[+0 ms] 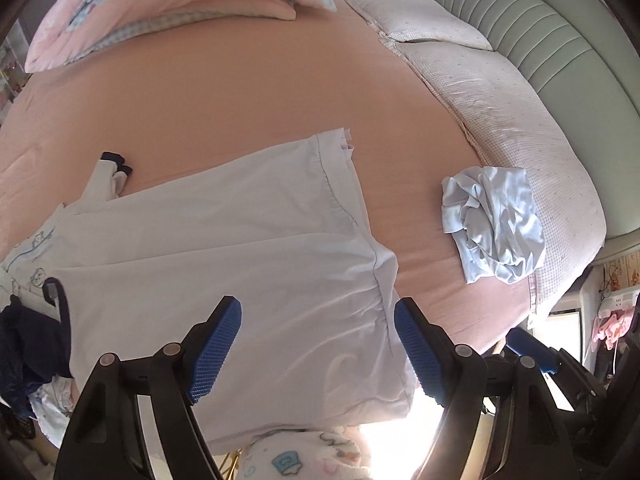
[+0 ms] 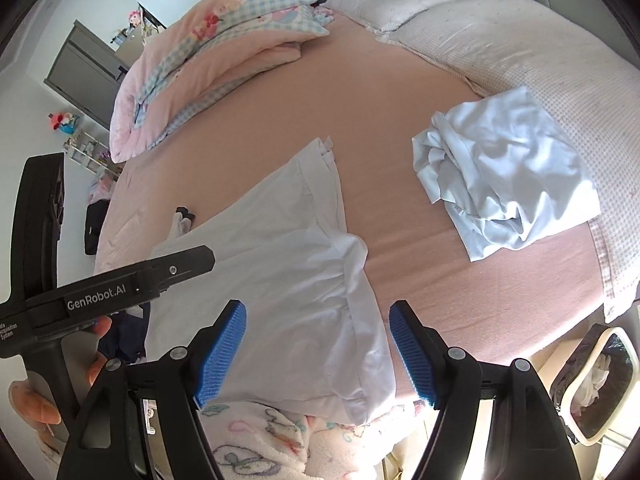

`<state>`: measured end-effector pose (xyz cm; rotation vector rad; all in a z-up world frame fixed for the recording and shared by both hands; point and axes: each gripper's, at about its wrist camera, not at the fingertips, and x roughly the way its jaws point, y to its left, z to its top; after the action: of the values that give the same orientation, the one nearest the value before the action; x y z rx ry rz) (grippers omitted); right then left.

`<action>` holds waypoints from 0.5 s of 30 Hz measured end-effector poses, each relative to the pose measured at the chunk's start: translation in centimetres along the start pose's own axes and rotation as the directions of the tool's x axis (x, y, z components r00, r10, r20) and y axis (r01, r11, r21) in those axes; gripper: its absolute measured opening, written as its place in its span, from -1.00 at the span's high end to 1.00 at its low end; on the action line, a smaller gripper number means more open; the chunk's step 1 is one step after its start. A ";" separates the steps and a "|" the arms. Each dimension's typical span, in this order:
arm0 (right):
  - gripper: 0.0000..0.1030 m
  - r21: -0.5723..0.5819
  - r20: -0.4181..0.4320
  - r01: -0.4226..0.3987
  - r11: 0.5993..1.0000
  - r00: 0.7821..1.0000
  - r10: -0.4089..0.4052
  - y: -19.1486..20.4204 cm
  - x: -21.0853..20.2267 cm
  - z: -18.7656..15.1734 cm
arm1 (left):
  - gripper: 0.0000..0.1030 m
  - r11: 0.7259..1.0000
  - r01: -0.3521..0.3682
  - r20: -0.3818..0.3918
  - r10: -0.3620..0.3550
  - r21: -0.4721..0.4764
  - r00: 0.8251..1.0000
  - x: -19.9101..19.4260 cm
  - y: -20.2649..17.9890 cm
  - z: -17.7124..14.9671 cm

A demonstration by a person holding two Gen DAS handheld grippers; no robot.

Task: Fold clothes
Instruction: 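Move both open grippers to the white navy-trimmed T-shirt's hem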

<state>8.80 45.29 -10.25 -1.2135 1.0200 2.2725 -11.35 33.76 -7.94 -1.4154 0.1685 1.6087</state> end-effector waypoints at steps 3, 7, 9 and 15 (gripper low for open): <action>-0.43 -0.028 0.013 -0.001 1.000 1.000 0.001 1.4 -1.0 -0.9 | -0.52 0.999 -0.032 0.038 0.032 0.001 0.999 -1.1 0.0 -1.7; -0.43 -0.073 0.027 -0.001 0.997 1.000 0.003 3.6 -1.9 -2.3 | -0.52 0.998 -0.061 0.078 0.062 -0.010 0.995 -3.4 1.7 -4.3; -0.43 -0.093 0.028 -0.002 0.996 1.000 0.005 4.7 -2.1 -3.0 | -0.52 0.997 -0.079 0.096 0.081 -0.028 0.992 -4.3 2.8 -5.5; -0.43 -0.152 0.033 0.008 0.988 0.999 -0.003 8.1 -2.4 -5.4 | -0.52 0.993 -0.084 0.129 0.095 -0.082 0.987 -6.4 6.9 -9.0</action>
<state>8.20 35.93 -6.84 -1.2326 0.8436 2.3941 -10.81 20.76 -8.71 -1.3693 0.0944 1.7944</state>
